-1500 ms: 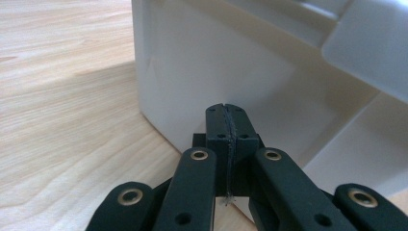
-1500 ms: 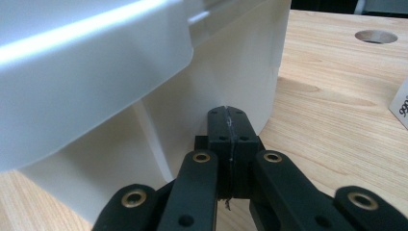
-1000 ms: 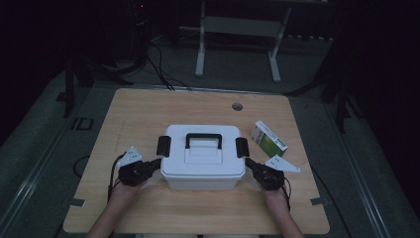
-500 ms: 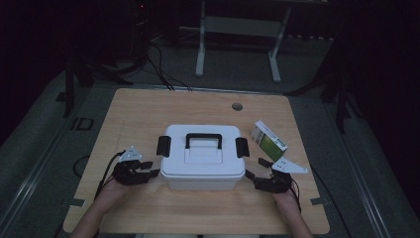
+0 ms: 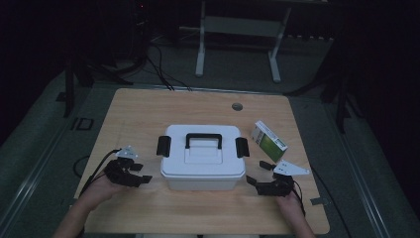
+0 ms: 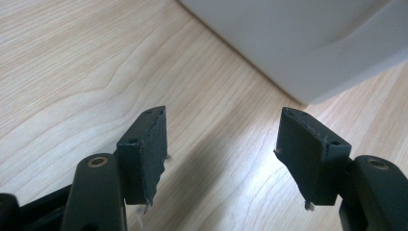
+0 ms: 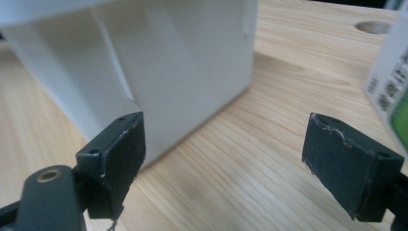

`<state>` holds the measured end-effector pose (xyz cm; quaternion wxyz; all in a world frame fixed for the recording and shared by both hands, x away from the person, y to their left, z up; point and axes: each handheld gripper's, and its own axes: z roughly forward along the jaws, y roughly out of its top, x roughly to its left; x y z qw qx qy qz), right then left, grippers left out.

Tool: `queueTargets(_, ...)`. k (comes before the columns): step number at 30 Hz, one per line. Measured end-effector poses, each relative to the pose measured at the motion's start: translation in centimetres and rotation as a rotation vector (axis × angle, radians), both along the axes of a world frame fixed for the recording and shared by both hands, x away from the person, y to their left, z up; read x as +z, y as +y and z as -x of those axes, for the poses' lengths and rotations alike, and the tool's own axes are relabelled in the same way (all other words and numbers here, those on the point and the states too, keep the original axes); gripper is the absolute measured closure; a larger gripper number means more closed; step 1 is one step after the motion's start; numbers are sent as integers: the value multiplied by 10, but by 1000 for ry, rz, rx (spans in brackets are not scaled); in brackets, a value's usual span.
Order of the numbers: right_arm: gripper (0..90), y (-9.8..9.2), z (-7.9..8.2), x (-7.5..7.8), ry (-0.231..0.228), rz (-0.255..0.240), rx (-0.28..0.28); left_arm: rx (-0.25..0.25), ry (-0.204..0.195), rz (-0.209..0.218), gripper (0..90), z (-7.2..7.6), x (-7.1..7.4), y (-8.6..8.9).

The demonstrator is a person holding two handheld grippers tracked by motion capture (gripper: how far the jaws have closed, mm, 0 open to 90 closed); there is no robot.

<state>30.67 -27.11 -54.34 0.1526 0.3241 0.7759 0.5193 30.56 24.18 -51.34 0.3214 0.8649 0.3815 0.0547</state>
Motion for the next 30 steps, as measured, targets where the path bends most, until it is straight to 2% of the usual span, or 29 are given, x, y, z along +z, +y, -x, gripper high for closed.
queueTargets(1, 150, -1, 1, 0, -5, 19, -13, -2, 4, -15, 348, 0, 4, 3)
queueTargets(6, 150, -4, 5, -1, 12, 27, -25, -27, 43, -51, 335, -1, 10, 6)
queueTargets(9, 150, -9, 8, -1, 14, 35, -36, -52, 80, -98, 334, -2, 16, 10)
queueTargets(13, 150, -12, 10, -2, 21, 23, -39, -54, 102, -110, 335, -2, 20, 15)
queueTargets(16, 149, -12, 12, 0, 19, 25, -33, -58, 123, -137, 336, -3, 22, 17)
queueTargets(20, 148, -12, 14, 0, 20, 39, -26, -81, 156, -195, 336, -3, 24, 15)
queueTargets(21, 148, -13, 15, 0, 24, 41, -26, -95, 175, -214, 336, -4, 26, 13)
queueTargets(24, 148, -13, 15, 0, 26, 39, -26, -107, 182, -229, 336, -4, 27, 12)
queueTargets(25, 148, -13, 15, 0, 26, 43, -31, -116, 201, -246, 336, -5, 30, 12)
queueTargets(27, 148, -15, 17, -2, 28, 40, -41, -135, 191, -267, 335, -5, 32, 12)
queueTargets(30, 148, -16, 16, -3, 30, 40, -45, -150, 195, -275, 335, -4, 35, 12)
